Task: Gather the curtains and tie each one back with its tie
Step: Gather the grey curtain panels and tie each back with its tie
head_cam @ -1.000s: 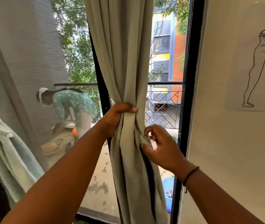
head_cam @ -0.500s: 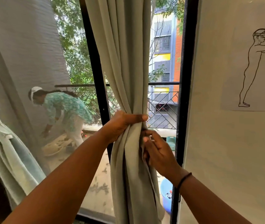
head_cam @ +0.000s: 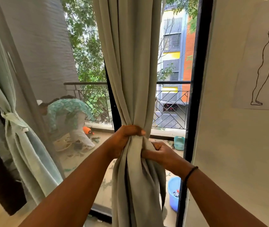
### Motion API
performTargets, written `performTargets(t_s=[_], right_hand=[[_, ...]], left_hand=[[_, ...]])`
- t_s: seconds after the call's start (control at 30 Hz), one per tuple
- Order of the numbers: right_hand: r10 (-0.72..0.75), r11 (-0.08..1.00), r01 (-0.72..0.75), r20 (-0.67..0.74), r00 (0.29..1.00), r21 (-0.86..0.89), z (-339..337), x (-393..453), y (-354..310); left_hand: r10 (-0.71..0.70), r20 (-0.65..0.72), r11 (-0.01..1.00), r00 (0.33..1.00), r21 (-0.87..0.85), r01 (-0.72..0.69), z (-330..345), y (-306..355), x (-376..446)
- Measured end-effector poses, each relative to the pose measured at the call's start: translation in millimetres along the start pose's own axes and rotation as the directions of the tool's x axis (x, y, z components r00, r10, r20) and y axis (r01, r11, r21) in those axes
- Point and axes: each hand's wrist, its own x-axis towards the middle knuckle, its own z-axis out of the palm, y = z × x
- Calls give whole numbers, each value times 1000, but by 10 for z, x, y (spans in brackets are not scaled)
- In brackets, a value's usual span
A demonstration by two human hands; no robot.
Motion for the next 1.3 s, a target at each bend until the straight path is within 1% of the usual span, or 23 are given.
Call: performTargets(t_s=[0.1,0.17,0.2,0.27,0.37,0.5,0.53,0.6,0.7,0.77,0.83,0.9,0.93,0.97,1.0,1.03,1.07,1.1,1.13,1.17,1.2,1.23,1.3], right_hand=[[-3,1000,2,35,999,30,-19,-113,-124],[-11,999,11,2,1000,-35,-128,-236,-209],[-20,997,20,-2,1000,-77,-216,-296,-239],[-6,981,6,-1,1000,-195,-394,-412,-328],[25,889,-38,-34,999,-457,-668,-535,-603],[-131,800,33,-119,984,-599,-1027,-587,-1146],[-130,783,28,-119,984,-622,-1097,-555,-1195],[-82,762,-15,-120,989,-647,-1166,-460,-1159],[-39,736,-97,-185,982,-670,-1143,-217,-901],[-6,744,-116,-180,984,-658,-1055,-27,-698],[54,782,-118,-122,991,-611,-883,149,-525],[49,777,-112,-118,992,-620,-725,322,-404],[9,728,-103,-140,990,-678,-687,412,-381],[-63,645,-95,-177,982,-758,-675,488,-393],[-138,584,-90,-208,968,-807,-670,533,-457],[-212,591,-71,-239,948,-804,-686,559,-547],[-251,678,-46,-290,923,-734,-680,529,-712],[-254,804,-17,-369,894,-594,-667,477,-901],[-232,907,26,-446,865,-421,-637,396,-1104],[-208,954,62,-498,842,-294,-593,302,-1304],[-203,968,89,-530,823,-233,-538,201,-1488],[-225,966,110,-548,805,-236,-468,150,-1606],[-283,941,115,-547,788,-319,-259,18,-1748]], left_hand=[[-11,78,992,997,-124,21,-106,0,-46],[-11,110,986,994,-163,29,-163,7,-70],[-11,107,986,994,-167,29,-175,11,-83],[4,30,992,1000,-128,-1,-163,12,-127],[61,-35,992,998,-104,-65,-116,30,-176],[43,-8,983,999,-176,-44,-160,36,-167],[42,33,980,999,-196,-35,-186,34,-160],[56,189,970,980,-241,-9,-197,45,-164],[89,395,967,914,-255,17,-94,44,-258],[88,438,966,895,-257,31,19,29,-364],[78,465,967,882,-249,46,114,37,-458],[101,521,982,848,-188,-2,199,85,-558],[101,494,990,864,-137,-37,201,85,-573],[93,422,995,902,-58,-76,237,125,-627],[80,295,993,952,55,-101,238,145,-646],[81,146,977,986,186,-108,246,175,-663],[118,-10,931,993,349,-107,233,193,-652],[178,-144,833,973,549,-71,227,234,-638],[246,-220,678,944,735,-6,215,281,-612],[294,-251,505,922,860,73,178,317,-583],[330,-250,381,910,918,113,143,338,-541],[362,-232,294,903,948,125,117,366,-511],[376,-205,192,904,971,141,122,379,-418]])
